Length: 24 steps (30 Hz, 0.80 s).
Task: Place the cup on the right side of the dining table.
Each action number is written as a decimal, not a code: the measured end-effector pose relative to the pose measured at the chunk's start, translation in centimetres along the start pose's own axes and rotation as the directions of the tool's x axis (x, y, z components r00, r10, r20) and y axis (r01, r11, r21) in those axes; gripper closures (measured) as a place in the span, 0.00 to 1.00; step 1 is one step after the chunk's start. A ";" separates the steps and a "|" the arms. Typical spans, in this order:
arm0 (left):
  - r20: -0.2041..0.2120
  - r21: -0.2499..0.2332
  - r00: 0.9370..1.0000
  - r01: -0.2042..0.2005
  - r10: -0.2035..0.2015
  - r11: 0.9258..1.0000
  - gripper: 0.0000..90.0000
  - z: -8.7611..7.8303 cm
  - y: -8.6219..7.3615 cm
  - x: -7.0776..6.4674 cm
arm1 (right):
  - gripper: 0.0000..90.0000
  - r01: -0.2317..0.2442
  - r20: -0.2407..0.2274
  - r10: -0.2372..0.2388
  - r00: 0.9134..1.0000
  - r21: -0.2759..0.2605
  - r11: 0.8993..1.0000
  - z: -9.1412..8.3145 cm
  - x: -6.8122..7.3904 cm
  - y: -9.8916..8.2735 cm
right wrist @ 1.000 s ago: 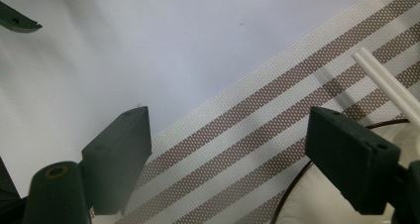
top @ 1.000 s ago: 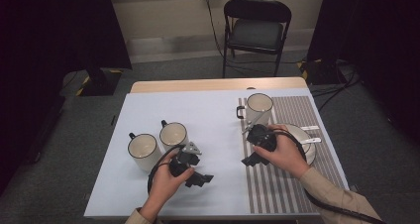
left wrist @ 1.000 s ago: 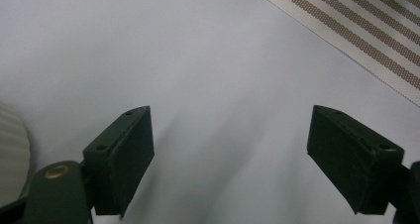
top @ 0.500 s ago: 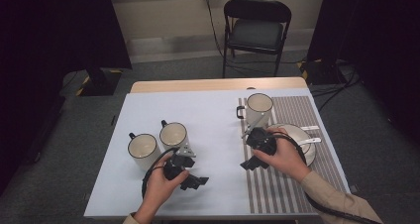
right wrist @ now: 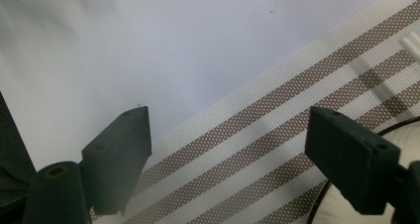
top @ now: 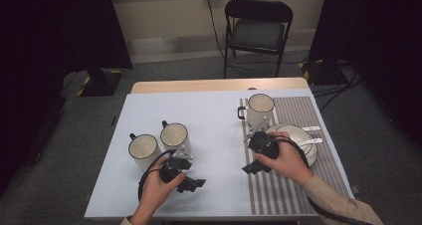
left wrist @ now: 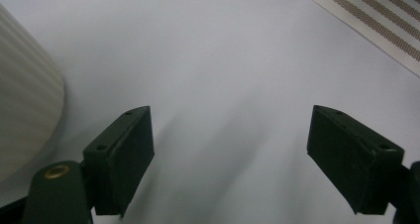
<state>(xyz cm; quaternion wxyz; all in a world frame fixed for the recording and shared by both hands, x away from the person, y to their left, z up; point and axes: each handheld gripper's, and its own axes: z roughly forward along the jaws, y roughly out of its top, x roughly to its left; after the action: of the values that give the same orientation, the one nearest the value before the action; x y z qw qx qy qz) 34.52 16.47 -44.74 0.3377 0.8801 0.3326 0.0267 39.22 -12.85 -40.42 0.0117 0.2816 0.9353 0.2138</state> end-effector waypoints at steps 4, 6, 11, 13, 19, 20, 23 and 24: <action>-0.005 0.002 1.000 0.002 -0.002 1.000 0.20 -0.2 -0.3 0.1 | 0.19 0.005 -0.005 -0.005 1.000 0.002 1.000 0.1 0.3 -0.1; -0.003 0.000 1.000 0.005 -0.005 1.000 0.20 -0.3 -0.4 0.2 | 0.19 0.008 -0.005 -0.008 1.000 0.008 1.000 0.1 0.4 -0.2; -0.006 0.001 1.000 0.006 -0.006 1.000 0.20 -0.6 -0.8 0.3 | 0.19 0.017 -0.012 -0.017 1.000 0.008 1.000 0.3 0.8 -0.2; -0.009 0.002 1.000 0.005 -0.005 1.000 0.20 -0.7 -0.9 0.3 | 0.19 0.018 -0.012 -0.018 1.000 0.010 1.000 0.4 0.8 -0.3; -0.015 0.002 1.000 0.008 -0.008 1.000 0.20 -1.0 -1.4 0.5 | 0.19 0.027 -0.022 -0.026 0.999 0.019 0.999 1.0 1.2 -0.6; -0.017 0.006 1.000 0.003 -0.003 1.000 0.20 -1.0 -1.5 0.5 | 0.19 0.028 -0.023 -0.027 0.999 0.022 0.999 1.0 1.3 -0.6; -0.017 0.010 1.000 0.005 -0.005 1.000 0.20 -1.1 -1.9 0.6 | 0.19 0.032 -0.028 -0.031 0.999 0.018 0.999 1.1 1.4 -0.7; -0.017 0.011 1.000 0.007 -0.007 1.000 0.20 -1.2 -2.0 0.7 | 0.19 0.033 -0.034 -0.032 0.999 0.017 0.999 1.2 1.4 -0.7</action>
<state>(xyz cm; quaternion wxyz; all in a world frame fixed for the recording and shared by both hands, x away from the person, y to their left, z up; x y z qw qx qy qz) 33.60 18.63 -45.18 0.3303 0.8805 0.3385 0.0313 37.80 -12.17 -41.65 -0.0030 0.2628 0.9417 0.2099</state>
